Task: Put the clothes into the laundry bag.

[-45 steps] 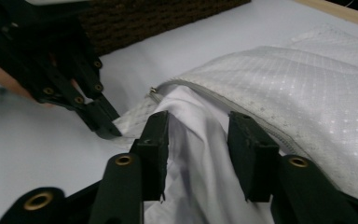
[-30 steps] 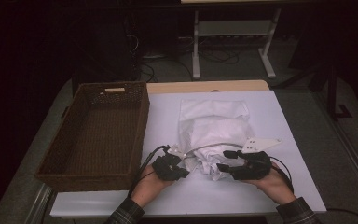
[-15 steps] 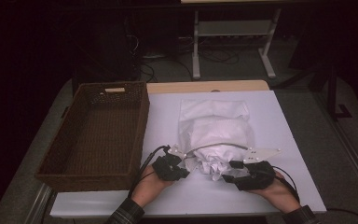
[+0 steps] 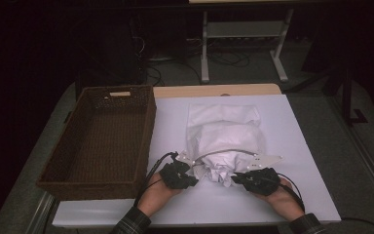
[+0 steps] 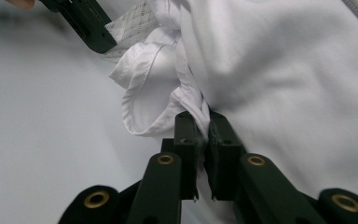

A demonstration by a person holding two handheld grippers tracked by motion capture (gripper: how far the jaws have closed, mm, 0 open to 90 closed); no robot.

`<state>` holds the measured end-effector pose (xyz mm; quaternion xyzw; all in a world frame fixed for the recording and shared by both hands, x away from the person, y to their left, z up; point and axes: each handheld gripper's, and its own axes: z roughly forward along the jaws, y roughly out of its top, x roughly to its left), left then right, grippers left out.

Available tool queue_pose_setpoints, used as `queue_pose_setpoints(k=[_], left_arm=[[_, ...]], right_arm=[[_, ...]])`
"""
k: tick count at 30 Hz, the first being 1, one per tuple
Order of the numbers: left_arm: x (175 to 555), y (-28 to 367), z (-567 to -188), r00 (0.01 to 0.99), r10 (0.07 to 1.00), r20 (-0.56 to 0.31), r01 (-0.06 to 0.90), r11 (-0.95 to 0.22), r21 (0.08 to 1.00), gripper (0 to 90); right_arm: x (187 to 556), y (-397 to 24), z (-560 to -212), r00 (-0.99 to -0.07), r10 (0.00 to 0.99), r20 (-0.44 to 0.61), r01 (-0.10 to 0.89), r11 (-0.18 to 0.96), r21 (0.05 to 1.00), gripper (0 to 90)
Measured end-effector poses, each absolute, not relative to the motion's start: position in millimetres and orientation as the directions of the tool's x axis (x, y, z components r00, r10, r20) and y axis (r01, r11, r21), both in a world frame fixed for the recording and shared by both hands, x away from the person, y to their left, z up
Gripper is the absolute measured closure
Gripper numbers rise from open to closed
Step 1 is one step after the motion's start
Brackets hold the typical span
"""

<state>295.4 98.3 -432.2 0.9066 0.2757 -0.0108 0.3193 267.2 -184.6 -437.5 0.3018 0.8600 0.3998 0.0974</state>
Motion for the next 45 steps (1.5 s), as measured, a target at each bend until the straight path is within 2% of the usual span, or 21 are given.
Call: queue_pose_setpoints(k=[16, 45], left_arm=[[294.7, 97.5, -431.2, 0.851, 0.486, -0.197, 0.502, -0.645, 0.576, 88.9], [291.9, 96.4, -424.5, 0.863, 0.468, -0.193, 0.482, -0.643, 0.595, 89.4]], right_arm=[[281.5, -166.9, -431.2, -0.81, 0.577, 0.099, 0.427, 0.468, 0.774, 87.0], [318.8, -141.2, -435.0, -0.778, 0.619, 0.104, 0.452, 0.437, 0.778, 87.3]])
